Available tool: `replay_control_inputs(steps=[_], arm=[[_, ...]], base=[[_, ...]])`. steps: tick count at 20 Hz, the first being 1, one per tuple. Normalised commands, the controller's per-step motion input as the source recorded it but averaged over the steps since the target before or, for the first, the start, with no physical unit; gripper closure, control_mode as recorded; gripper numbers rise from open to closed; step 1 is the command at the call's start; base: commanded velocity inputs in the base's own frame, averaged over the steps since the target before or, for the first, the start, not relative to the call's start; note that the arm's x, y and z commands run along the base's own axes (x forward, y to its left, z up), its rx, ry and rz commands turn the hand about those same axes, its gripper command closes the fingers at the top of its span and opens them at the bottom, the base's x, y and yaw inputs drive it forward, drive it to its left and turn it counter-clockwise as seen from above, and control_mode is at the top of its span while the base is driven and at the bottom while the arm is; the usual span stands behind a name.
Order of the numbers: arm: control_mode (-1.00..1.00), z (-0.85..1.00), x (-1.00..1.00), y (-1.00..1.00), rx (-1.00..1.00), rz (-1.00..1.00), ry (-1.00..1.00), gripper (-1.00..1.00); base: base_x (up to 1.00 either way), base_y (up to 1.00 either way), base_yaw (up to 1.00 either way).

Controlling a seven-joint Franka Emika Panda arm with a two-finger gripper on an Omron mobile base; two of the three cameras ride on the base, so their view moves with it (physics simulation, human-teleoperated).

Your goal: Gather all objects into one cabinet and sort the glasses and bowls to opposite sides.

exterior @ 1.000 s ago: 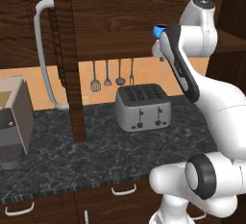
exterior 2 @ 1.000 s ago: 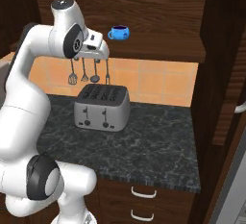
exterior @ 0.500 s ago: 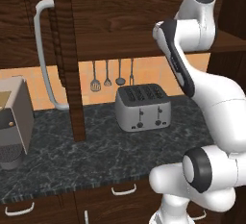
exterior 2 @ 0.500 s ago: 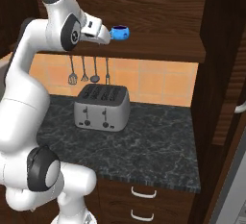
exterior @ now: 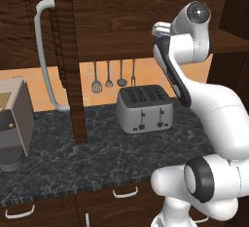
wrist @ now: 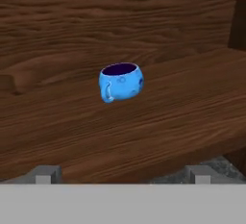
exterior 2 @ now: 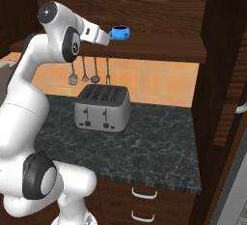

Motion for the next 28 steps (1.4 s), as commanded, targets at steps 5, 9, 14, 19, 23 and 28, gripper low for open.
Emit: replay_control_inputs(steps=[5,9,14,19,23,28], arm=[[-1.00,0.00,0.25,0.00,0.01,-0.03,-0.21,-1.00],[-1.00,0.01,0.19,0.00,0.01,-0.03,-0.12,-1.00],[-1.00,0.03,0.29,0.05,0.00,0.00,0.04,-1.00],[-1.00,0.23,0.52,0.13,0.00,0.00,0.13,-1.00],[-1.00,0.30,0.50,0.04,0.00,0.00,0.13,-1.00],[-1.00,0.06,0.40,0.00,0.00,0.00,0.04,-1.00]], base=[[0.00,0.00,0.00],[0.00,0.00,0.00],[0.00,0.00,0.00],[0.00,0.00,0.00],[0.00,0.00,0.00],[0.00,0.00,0.00]])
